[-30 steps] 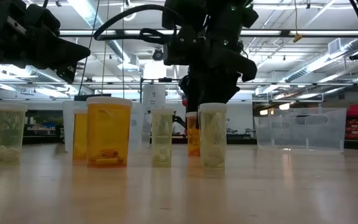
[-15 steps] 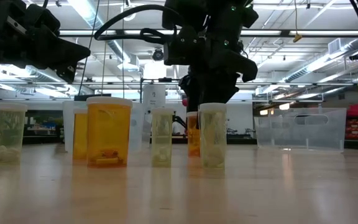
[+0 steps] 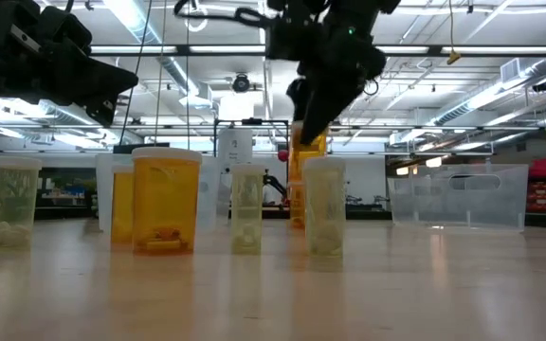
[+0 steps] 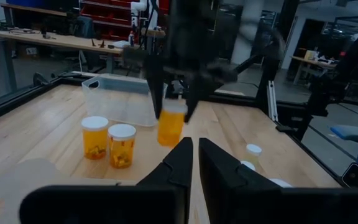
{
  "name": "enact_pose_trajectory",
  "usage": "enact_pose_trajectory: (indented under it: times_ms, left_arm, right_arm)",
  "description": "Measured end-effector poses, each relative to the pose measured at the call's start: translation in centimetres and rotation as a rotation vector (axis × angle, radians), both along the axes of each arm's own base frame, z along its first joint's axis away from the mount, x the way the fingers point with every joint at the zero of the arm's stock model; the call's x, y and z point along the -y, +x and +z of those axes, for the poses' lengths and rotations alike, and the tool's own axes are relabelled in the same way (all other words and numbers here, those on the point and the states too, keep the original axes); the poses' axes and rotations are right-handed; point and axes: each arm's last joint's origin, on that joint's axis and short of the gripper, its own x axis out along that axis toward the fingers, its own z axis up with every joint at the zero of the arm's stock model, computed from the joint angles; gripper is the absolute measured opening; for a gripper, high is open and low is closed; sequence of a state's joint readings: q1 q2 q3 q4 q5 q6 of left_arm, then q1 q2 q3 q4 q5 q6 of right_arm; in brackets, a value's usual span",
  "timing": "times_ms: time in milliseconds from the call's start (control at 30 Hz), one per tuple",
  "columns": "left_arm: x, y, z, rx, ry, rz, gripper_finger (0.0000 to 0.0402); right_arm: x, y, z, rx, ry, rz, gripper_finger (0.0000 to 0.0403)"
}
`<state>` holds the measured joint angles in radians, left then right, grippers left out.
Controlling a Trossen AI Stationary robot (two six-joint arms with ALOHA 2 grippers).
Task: Pick and place medicine bottles into bin by pill shape (circle, oval)
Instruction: Put the large orange pill bottle into the right transparent bin
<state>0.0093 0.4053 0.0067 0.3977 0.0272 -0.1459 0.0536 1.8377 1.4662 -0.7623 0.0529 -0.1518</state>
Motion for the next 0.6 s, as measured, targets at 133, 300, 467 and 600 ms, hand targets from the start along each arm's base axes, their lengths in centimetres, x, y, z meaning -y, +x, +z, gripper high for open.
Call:
enact_pose_trajectory:
  times_ms: [133, 300, 467, 600]
  left_arm:
    - [0.0, 0.0, 0.0, 0.000, 0.000, 0.000, 0.0032]
    - [0.0, 0.0, 0.0, 0.000, 0.000, 0.000, 0.0026]
    - [0.0, 0.0, 0.0, 0.000, 0.000, 0.000, 0.0031]
    - [0.0, 0.0, 0.0, 0.000, 0.000, 0.000, 0.0036]
  right_arm:
    - [0.7, -1.1, 1.9, 0.022, 0.002, -0.024, 0.0224]
    - [1.7, -2.6, 3.6, 0.017, -0.021, -0.069, 0.0225]
    - [3.0, -4.5, 4.3, 0.034, -0.035, -0.107, 0.0225]
    - [4.5, -7.2, 3.4, 0.047, -0.053, -0.185, 0.0225]
